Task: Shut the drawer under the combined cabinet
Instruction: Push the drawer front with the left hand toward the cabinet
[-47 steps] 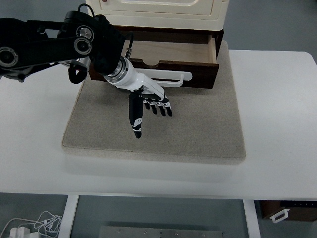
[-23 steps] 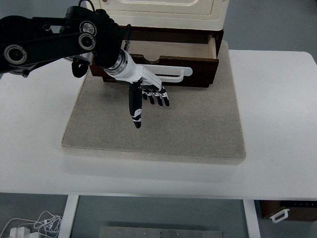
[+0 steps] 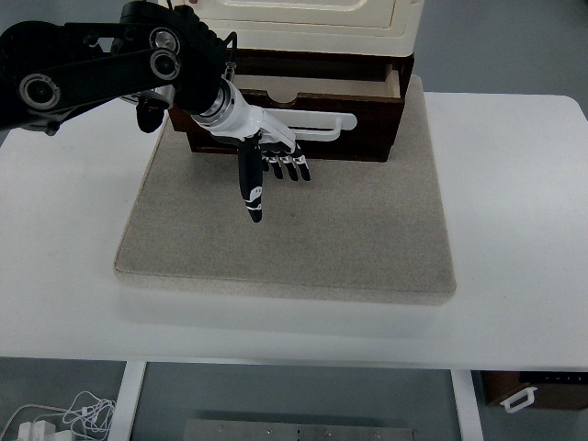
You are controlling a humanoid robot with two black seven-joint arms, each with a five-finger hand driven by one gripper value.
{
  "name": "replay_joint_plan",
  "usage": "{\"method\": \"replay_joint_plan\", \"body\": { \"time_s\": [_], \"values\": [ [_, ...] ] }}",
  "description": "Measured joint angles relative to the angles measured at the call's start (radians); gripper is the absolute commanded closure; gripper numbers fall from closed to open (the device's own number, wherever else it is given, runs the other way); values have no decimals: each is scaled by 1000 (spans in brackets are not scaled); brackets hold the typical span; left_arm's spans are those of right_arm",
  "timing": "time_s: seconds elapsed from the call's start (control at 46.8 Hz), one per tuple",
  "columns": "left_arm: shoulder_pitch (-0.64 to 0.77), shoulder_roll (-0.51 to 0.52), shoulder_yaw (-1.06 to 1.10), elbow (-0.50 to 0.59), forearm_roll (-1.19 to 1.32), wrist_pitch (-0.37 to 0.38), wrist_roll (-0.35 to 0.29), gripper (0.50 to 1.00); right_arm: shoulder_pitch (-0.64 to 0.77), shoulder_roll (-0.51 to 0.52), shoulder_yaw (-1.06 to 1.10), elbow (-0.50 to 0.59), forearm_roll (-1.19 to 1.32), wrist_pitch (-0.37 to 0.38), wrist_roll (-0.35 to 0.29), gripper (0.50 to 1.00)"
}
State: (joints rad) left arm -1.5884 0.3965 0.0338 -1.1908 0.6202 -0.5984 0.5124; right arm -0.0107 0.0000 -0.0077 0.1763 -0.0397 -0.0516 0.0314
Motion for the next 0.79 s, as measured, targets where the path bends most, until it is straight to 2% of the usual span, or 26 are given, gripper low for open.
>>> {"method": "replay_joint_plan", "body": {
  "time_s": [0.791],
  "values": [
    [2, 1, -20, 144, 41, 6, -6, 506, 0, 0, 0, 0, 0, 0, 0, 548]
  ]
}}
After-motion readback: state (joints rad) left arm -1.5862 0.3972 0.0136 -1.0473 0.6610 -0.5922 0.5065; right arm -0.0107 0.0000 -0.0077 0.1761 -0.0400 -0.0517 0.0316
